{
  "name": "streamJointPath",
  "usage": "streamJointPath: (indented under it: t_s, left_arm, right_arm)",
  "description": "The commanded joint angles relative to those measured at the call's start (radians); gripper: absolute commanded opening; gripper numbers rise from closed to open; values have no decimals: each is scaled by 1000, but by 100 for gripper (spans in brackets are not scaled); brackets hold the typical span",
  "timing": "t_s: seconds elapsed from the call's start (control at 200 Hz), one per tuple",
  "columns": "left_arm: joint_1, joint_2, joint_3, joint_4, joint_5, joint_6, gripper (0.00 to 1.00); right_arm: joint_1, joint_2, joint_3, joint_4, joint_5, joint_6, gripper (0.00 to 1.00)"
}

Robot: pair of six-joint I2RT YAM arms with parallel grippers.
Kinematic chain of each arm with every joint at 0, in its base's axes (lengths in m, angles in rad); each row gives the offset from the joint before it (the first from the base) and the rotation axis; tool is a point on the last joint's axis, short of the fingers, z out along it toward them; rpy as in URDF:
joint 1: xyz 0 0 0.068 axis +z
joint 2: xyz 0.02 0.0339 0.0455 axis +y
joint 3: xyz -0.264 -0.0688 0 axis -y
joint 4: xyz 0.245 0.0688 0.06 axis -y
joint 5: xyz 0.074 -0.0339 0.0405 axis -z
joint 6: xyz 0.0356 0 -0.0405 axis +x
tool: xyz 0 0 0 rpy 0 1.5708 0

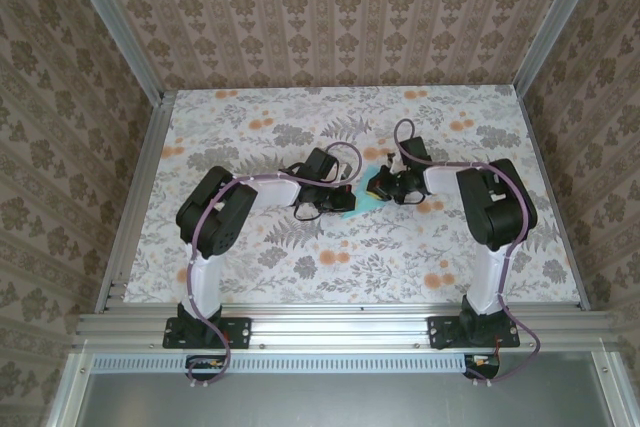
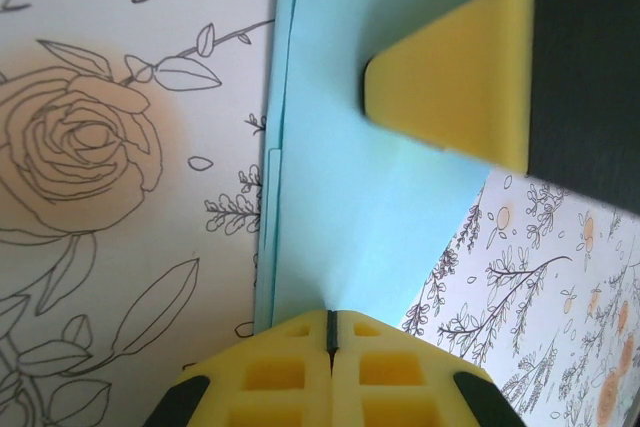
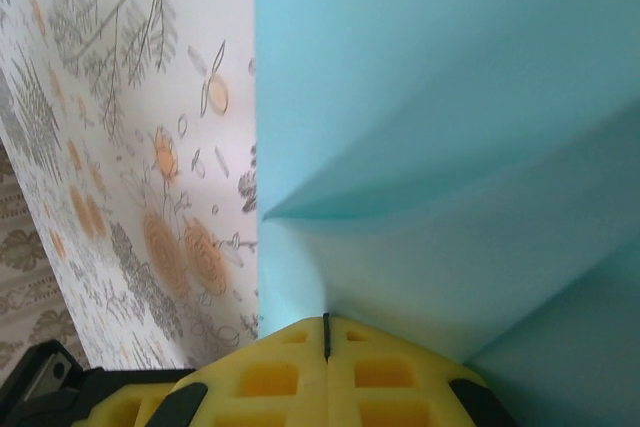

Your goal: Fold a paper plane with a square sheet of paper (pick it up from the middle)

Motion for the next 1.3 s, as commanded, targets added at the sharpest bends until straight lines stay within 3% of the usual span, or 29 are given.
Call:
streamJointPath:
  t_s: [0.0, 0.37, 0.895, 1.12, 1.3]
  left_arm:
    - [-1, 46, -68, -194, -41, 35, 0]
    - [-2, 46, -60, -211, -38, 41, 0]
    - [-2, 29, -56, -223, -45, 42, 0]
    - [-1, 21, -49, -221, -50, 40, 0]
    - [-2, 21, -33, -209, -45, 36, 0]
  right_arm:
    - [-60, 42, 32, -42, 148, -18, 0]
    - [-153, 90, 85, -21, 155, 2, 0]
    - [-208, 84, 140, 5, 177, 27, 0]
    - [-204, -46, 84, 75, 99, -1, 2]
    - [-120, -191, -72, 87, 65, 3, 5]
